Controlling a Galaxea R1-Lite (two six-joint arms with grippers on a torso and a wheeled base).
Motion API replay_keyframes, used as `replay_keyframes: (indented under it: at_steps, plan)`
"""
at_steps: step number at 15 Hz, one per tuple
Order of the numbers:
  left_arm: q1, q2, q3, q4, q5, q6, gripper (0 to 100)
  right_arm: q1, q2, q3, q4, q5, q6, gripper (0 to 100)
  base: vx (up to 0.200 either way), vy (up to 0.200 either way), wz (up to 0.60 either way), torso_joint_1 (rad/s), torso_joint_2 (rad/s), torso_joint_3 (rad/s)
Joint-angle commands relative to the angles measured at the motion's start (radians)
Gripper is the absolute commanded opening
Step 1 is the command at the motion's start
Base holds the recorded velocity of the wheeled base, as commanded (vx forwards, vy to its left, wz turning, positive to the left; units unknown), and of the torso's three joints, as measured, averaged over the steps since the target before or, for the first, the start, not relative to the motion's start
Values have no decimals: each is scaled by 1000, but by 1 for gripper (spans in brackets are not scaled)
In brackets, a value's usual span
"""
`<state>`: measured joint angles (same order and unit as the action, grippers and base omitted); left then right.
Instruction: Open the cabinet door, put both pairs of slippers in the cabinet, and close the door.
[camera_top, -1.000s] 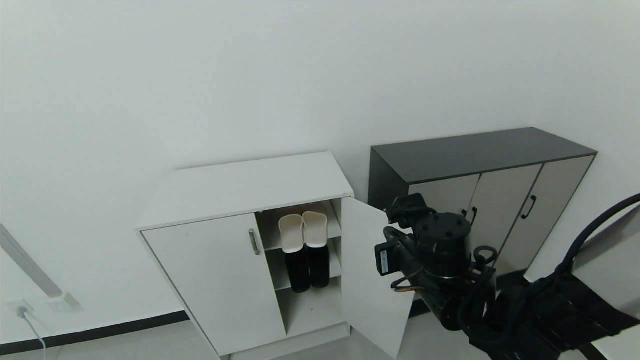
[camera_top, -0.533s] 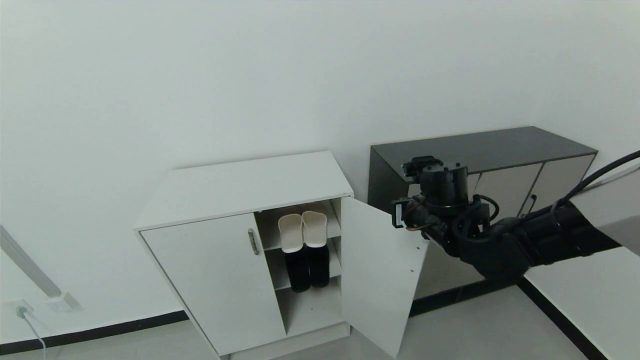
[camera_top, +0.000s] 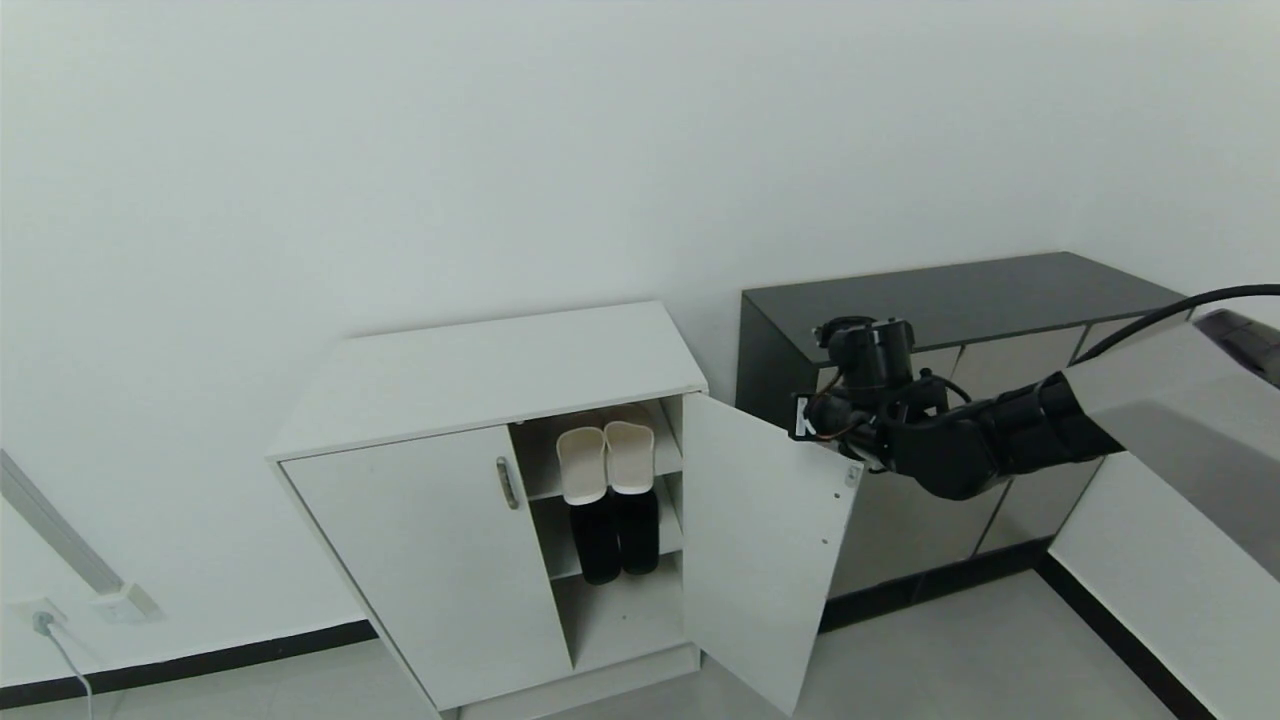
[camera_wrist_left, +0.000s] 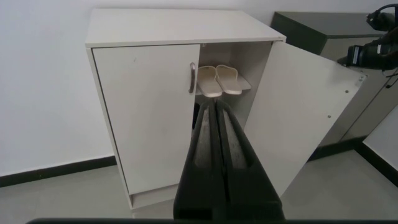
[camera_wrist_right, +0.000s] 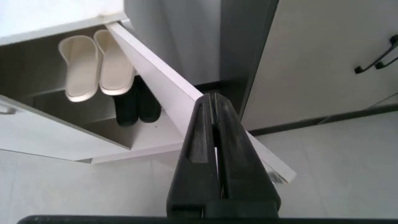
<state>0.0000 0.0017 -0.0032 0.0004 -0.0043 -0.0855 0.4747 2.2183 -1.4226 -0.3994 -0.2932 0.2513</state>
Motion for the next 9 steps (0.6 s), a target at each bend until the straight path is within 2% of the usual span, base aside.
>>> replay_keyframes:
  at_steps: [1, 9]
  plan:
    - [0, 0, 0, 0, 0, 0, 0, -8, 49, -12, -3, 0, 0, 0, 0, 0, 0, 0, 0, 0]
    - [0, 0, 0, 0, 0, 0, 0, -21, 138, -50, -29, -9, 11, 0, 0, 0, 0, 0, 0, 0]
